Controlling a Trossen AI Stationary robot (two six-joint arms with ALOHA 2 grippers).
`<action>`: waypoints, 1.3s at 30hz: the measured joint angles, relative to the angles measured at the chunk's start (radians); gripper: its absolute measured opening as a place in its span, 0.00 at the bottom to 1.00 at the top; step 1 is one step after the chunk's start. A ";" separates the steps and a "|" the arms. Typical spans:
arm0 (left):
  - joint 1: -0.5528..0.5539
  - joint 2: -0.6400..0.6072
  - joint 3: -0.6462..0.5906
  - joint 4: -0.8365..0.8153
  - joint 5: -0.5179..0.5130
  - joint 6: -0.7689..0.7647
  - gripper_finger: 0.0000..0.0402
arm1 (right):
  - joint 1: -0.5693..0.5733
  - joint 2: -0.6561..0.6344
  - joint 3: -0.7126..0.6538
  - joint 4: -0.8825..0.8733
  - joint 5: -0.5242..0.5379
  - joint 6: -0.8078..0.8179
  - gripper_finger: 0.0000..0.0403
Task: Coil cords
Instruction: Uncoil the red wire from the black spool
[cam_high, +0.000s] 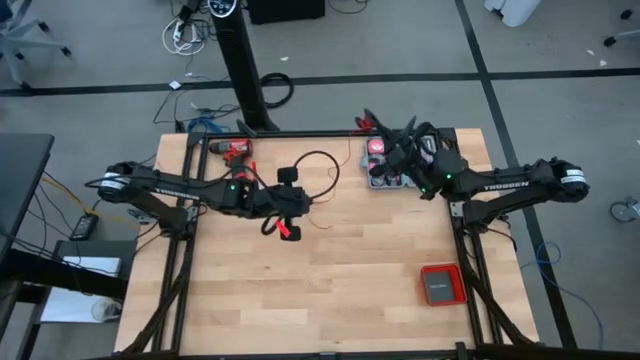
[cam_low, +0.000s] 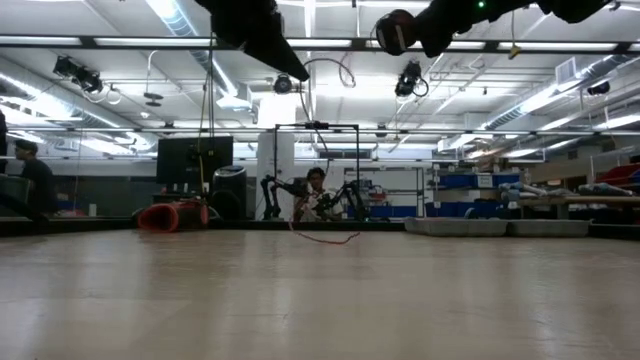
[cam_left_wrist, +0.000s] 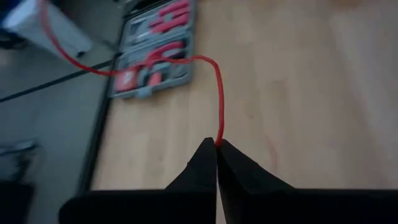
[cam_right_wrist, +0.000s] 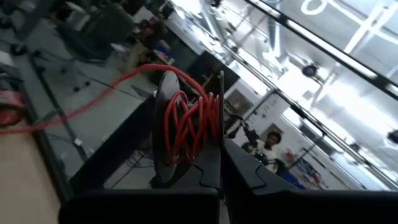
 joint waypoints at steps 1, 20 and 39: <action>0.001 0.000 0.000 -0.001 -0.016 0.002 0.03 | 0.010 0.000 0.000 -0.002 0.000 -0.004 0.00; 0.011 0.000 0.001 0.038 -0.130 0.065 0.31 | 0.214 -0.001 0.000 -0.201 0.118 0.042 0.00; 0.091 -0.001 0.001 0.245 -0.174 0.310 0.31 | 0.175 0.010 -0.173 -0.180 -0.099 0.017 0.00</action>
